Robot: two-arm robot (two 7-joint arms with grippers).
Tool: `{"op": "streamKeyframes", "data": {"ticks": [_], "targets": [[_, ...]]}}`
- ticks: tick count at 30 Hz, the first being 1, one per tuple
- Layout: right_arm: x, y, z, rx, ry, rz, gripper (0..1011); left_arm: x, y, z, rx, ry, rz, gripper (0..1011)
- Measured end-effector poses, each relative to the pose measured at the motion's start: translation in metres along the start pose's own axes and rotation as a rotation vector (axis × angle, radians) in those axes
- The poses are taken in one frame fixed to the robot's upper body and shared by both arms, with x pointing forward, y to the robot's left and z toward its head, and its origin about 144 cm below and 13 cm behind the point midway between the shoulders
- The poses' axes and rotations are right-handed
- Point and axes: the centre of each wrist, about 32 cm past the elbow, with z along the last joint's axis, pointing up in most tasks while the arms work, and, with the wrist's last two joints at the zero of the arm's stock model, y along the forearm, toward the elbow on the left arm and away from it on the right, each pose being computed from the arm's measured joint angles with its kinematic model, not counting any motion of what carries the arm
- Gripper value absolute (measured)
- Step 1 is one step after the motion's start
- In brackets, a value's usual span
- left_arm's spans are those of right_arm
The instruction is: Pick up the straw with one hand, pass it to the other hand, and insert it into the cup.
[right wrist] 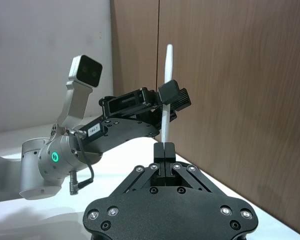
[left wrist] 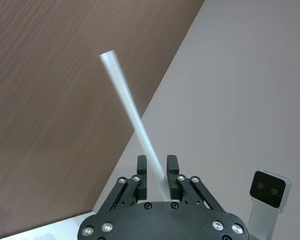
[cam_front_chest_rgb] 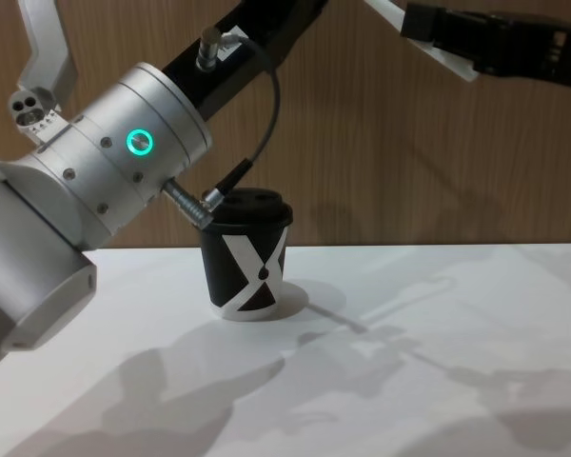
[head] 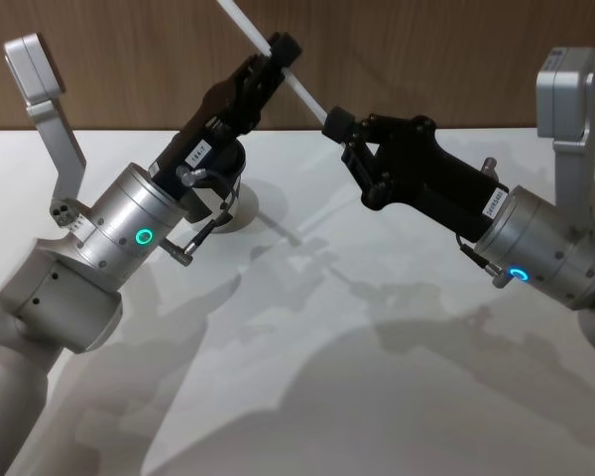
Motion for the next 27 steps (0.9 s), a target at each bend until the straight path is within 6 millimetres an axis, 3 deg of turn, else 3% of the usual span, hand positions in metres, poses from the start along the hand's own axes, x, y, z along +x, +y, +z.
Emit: {"op": "streamKeyframes", "data": {"ticks": [4,14,27], "targets": [[0.0,0.0,0.0,0.0,0.0,0.0,5,0.0007,-0.0004,-0.0005,0.001,-0.001,0.0,158],[0.0,0.0,0.0,0.0,0.0,0.0,20,0.0037,0.0024,-0.0017,0.012,-0.008,0.021,79],[0.0,0.0,0.0,0.001,0.0,0.0,372,0.0058,0.0069,-0.0027,0.022,-0.021,0.047,11]]}}
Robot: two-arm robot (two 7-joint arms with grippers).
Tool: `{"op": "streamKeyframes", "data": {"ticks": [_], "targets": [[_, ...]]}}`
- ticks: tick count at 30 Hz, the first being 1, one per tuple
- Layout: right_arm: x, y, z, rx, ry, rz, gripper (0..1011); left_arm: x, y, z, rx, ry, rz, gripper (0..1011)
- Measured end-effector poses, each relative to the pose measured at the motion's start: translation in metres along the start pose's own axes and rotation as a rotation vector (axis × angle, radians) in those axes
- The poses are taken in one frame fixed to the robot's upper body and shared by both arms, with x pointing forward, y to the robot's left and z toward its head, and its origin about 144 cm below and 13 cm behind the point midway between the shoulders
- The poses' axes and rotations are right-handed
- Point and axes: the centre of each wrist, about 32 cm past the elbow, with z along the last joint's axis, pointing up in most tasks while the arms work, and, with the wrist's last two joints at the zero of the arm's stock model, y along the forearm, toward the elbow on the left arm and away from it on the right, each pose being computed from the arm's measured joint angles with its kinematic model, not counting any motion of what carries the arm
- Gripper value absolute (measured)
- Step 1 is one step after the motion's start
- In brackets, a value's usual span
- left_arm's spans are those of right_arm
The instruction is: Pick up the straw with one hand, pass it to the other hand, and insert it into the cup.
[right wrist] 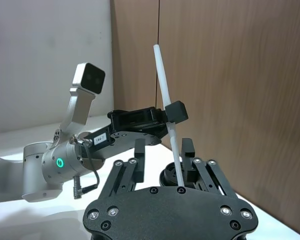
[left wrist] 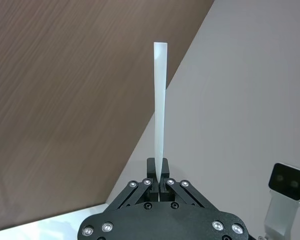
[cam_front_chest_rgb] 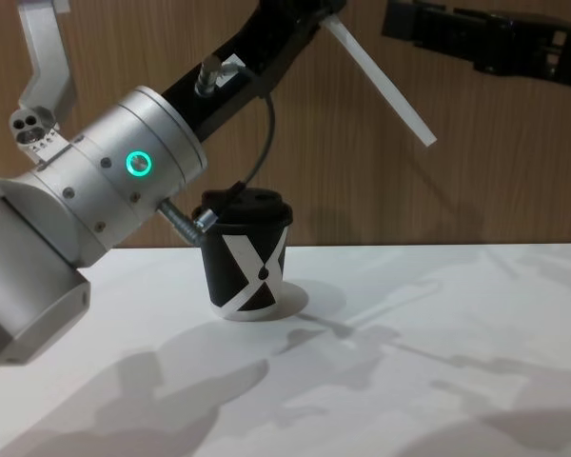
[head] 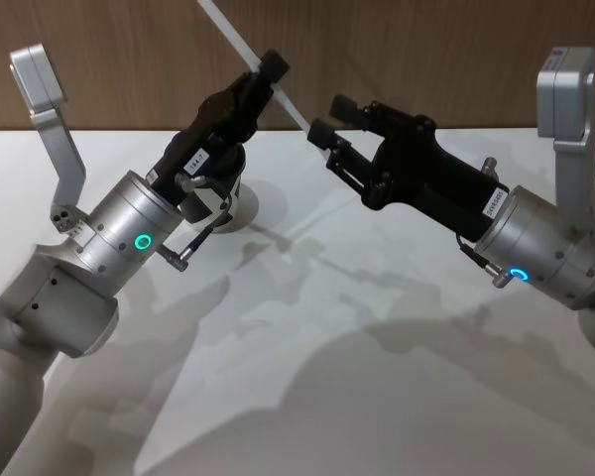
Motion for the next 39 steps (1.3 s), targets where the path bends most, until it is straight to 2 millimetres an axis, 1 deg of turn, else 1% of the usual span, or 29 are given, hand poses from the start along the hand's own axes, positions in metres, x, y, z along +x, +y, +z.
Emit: {"op": "streamKeyframes", "data": {"ticks": [1,8,11,12,15,19,20,21,22,31,39], "targets": [[0.0,0.0,0.0,0.0,0.0,0.0,432,0.0,0.0,0.0,0.001,-0.002,0.002,12],[0.0,0.0,0.0,0.0,0.0,0.0,632,-0.002,0.002,0.004,0.015,-0.05,0.024,11],[0.0,0.0,0.0,0.0,0.0,0.0,749,-0.003,0.004,0.007,0.025,-0.086,0.043,11],[0.0,0.0,0.0,0.0,0.0,0.0,749,-0.004,0.004,0.009,0.03,-0.106,0.053,11],[0.0,0.0,0.0,0.0,0.0,0.0,879,-0.005,0.005,0.012,0.037,-0.135,0.065,11],[0.0,0.0,0.0,0.0,0.0,0.0,944,-0.008,0.008,0.018,0.051,-0.193,0.094,11],[0.0,0.0,0.0,0.0,0.0,0.0,988,-0.009,0.009,0.022,0.057,-0.219,0.104,12],[0.0,0.0,0.0,0.0,0.0,0.0,1000,-0.01,0.01,0.025,0.06,-0.243,0.117,11],[0.0,0.0,0.0,0.0,0.0,0.0,1001,-0.01,0.01,0.025,0.06,-0.243,0.117,10],[0.0,0.0,0.0,0.0,0.0,0.0,1001,-0.014,0.019,0.048,0.079,-0.4,0.196,12],[0.0,0.0,0.0,0.0,0.0,0.0,1001,-0.011,0.02,0.058,0.078,-0.453,0.218,11]]}}
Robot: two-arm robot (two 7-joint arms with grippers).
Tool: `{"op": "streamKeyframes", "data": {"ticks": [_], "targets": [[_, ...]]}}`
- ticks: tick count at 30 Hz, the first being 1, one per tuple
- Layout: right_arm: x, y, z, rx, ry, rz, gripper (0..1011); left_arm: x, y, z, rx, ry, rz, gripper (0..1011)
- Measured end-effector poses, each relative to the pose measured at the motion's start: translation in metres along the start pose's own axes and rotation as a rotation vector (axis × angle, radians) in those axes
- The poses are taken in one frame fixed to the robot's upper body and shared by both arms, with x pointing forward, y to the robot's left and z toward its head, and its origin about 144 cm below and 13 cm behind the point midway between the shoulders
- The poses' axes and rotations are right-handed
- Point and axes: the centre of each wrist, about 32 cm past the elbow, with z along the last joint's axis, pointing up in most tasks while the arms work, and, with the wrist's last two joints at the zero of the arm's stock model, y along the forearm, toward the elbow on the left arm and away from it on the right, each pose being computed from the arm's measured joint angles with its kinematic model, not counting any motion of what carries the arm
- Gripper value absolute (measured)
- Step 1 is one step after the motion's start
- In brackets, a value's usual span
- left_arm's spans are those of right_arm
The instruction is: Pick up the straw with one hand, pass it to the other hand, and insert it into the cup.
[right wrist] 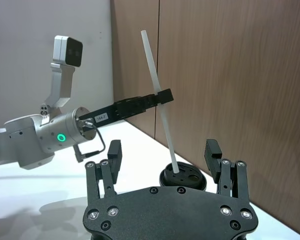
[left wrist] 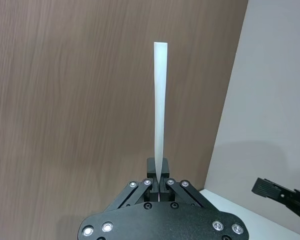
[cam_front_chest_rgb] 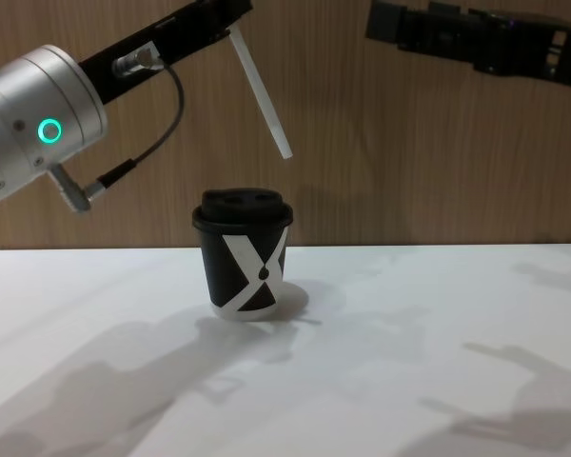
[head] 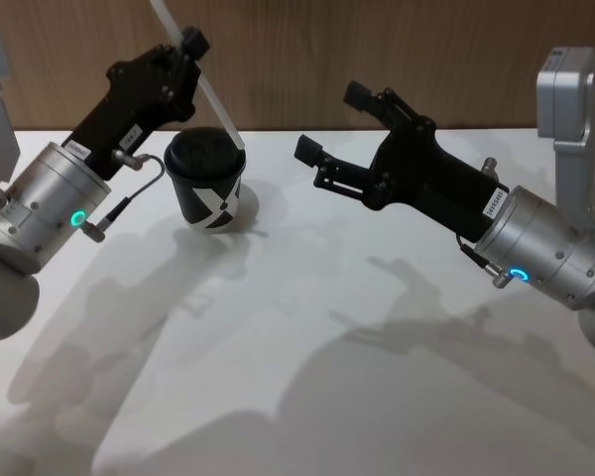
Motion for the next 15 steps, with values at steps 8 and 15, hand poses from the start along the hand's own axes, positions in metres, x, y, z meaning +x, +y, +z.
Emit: {"op": "streamKeyframes", "data": {"ticks": [8,15], "targets": [[0.0,0.0,0.0,0.0,0.0,0.0,1001,0.008,-0.009,-0.002,-0.003,0.001,-0.012,11],[0.0,0.0,0.0,0.0,0.0,0.0,1001,0.012,-0.018,-0.003,0.009,-0.017,-0.024,11]]}}
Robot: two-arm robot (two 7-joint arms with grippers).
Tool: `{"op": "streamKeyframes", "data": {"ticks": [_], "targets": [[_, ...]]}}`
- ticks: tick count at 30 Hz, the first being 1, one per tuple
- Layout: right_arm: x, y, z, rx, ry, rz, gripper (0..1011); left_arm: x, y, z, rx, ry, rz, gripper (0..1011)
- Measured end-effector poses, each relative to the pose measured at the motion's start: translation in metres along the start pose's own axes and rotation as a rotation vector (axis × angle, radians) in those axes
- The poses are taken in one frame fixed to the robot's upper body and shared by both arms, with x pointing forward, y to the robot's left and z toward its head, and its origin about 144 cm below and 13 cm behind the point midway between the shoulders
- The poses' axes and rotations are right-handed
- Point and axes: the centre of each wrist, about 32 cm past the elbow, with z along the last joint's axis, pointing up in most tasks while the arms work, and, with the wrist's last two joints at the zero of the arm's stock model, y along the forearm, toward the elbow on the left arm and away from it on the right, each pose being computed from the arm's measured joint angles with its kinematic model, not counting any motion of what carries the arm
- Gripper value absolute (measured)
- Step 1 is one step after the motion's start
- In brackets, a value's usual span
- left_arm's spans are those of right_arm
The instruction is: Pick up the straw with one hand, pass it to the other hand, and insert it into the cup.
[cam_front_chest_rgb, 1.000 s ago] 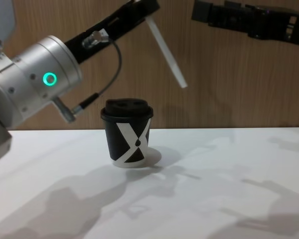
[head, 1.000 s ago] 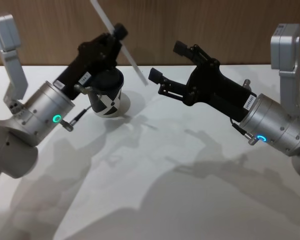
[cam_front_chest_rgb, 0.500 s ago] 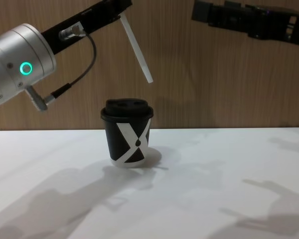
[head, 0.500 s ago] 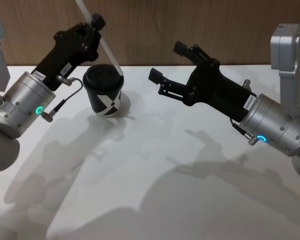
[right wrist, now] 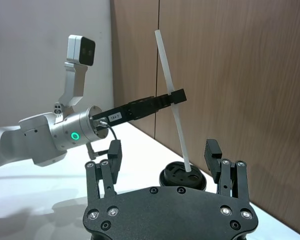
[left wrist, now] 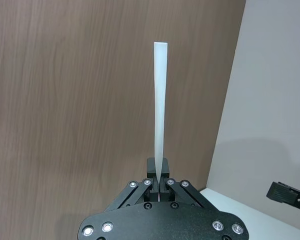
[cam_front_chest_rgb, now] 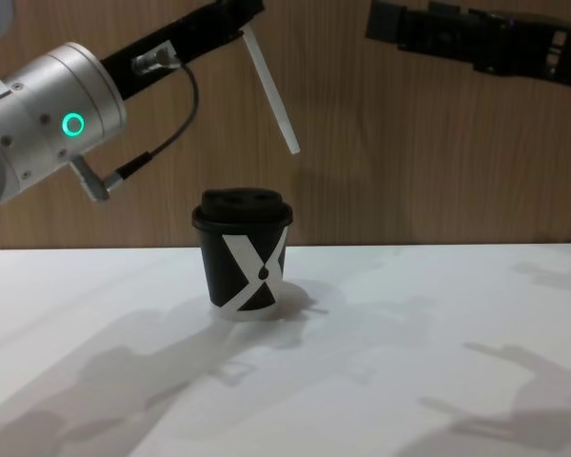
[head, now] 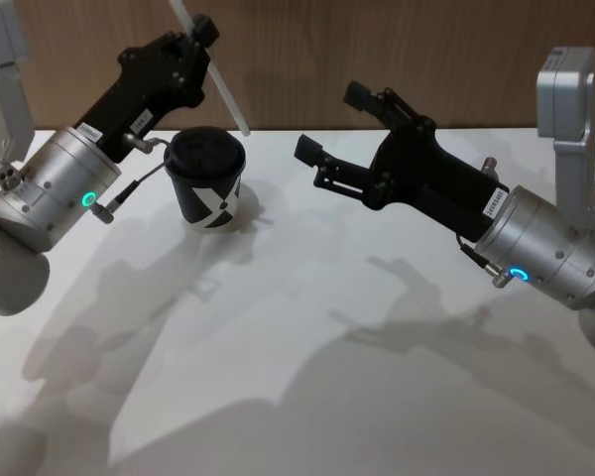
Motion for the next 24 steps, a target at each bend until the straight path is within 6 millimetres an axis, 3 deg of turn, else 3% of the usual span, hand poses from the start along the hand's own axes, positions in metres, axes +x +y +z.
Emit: {"op": "streamKeyframes", "data": {"ticks": [24], "targets": [[0.0,0.0,0.0,0.0,0.0,0.0,1001,0.002,-0.0097,0.0032,0.078,-0.102,0.023,11]]}}
